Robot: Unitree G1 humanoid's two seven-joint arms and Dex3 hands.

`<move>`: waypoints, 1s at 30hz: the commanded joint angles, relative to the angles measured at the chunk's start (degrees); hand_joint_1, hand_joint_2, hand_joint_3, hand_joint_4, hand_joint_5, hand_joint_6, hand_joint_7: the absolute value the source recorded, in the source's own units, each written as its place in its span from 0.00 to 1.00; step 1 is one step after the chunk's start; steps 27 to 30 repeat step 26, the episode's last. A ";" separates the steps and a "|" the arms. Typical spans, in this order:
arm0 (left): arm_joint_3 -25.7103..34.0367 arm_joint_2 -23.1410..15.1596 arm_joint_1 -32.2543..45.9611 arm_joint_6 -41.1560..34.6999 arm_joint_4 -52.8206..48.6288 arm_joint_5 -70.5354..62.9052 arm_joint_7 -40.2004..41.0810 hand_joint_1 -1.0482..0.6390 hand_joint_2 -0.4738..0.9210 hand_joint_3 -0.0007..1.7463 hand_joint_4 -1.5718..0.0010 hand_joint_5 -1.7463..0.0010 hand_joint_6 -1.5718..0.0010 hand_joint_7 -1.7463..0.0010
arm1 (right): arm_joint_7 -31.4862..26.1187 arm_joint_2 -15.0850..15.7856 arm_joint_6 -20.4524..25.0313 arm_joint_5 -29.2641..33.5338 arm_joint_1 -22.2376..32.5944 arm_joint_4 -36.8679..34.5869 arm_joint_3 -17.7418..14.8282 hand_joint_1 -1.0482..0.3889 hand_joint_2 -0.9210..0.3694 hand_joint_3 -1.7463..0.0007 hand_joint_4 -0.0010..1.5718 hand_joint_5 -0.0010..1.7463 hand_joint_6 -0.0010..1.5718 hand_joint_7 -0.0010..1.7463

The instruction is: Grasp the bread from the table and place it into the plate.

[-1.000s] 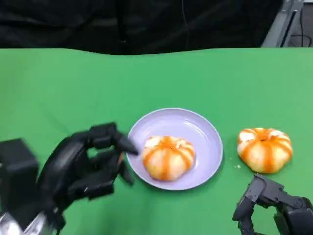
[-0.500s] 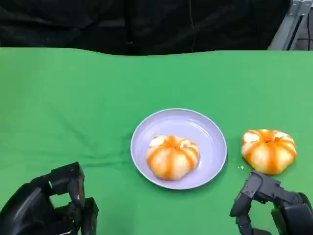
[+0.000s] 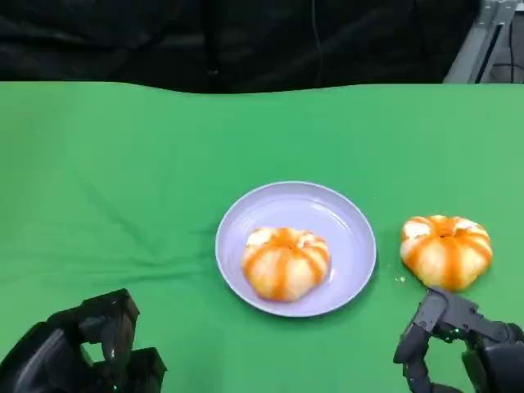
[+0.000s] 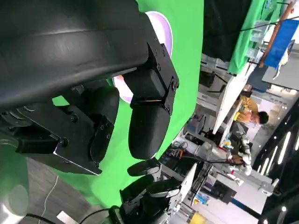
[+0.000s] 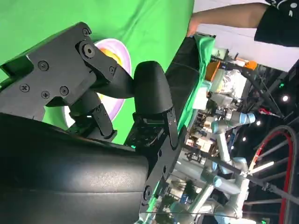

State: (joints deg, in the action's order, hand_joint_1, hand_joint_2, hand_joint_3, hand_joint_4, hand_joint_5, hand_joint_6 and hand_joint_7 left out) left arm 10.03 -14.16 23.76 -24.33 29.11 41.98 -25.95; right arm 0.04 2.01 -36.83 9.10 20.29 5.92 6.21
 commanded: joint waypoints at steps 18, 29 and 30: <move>0.28 -0.20 -0.82 -1.26 0.61 0.85 1.44 0.71 0.74 1.00 0.30 0.00 0.39 0.00 | 1.30 0.73 0.82 -2.04 0.36 1.10 -0.16 0.64 0.34 0.30 0.54 1.00 0.49 0.89; 0.02 -0.37 -0.53 -1.58 1.66 0.71 1.97 0.73 0.77 1.00 0.28 0.00 0.39 0.00 | 1.05 0.57 1.32 -1.40 0.90 2.13 -0.12 0.64 0.34 0.30 0.54 1.00 0.49 0.89; 0.02 -0.37 -0.53 -1.58 1.66 0.71 1.97 0.73 0.77 1.00 0.28 0.00 0.39 0.00 | 1.05 0.57 1.32 -1.40 0.90 2.13 -0.12 0.64 0.34 0.30 0.54 1.00 0.49 0.89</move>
